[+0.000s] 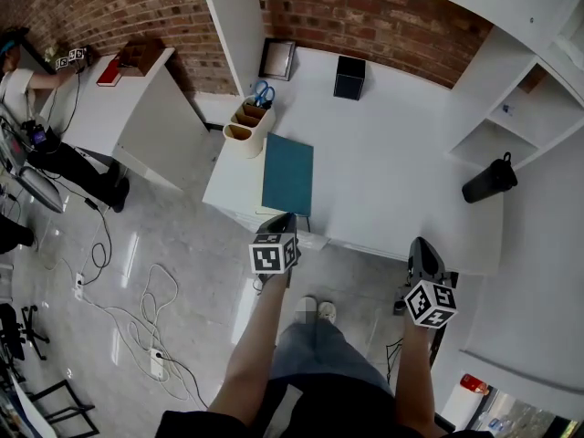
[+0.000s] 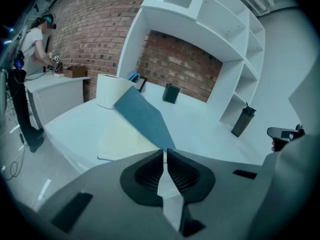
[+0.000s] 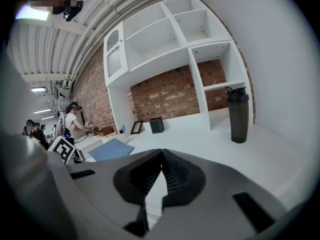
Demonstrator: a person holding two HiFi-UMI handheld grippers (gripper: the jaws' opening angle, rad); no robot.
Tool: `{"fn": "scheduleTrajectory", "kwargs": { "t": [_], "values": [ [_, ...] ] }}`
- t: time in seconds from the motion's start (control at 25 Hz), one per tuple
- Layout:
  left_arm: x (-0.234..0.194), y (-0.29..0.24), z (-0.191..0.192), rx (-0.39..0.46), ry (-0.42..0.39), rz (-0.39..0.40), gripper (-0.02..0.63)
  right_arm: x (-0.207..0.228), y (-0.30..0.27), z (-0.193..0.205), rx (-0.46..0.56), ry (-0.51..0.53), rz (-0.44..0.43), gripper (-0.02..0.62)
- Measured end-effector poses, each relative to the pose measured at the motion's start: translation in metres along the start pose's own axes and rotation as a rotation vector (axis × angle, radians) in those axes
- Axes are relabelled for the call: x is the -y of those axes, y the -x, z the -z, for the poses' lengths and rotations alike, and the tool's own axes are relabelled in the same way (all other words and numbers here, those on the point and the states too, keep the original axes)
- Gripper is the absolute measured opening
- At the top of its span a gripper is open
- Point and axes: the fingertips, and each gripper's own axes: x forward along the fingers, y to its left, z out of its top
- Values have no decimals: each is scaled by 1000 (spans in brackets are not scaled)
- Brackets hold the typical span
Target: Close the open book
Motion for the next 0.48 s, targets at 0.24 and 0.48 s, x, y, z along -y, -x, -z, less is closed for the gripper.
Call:
{"fn": "scheduleTrajectory", "kwargs": {
  "t": [0.24, 0.48],
  "values": [
    [-2, 3, 1, -34, 22, -11, 20, -3, -5, -3, 8, -15, -16, -2],
    [7, 11, -1, -13, 4, 21, 20, -9, -7, -6, 18, -21, -25, -2]
  ]
}}
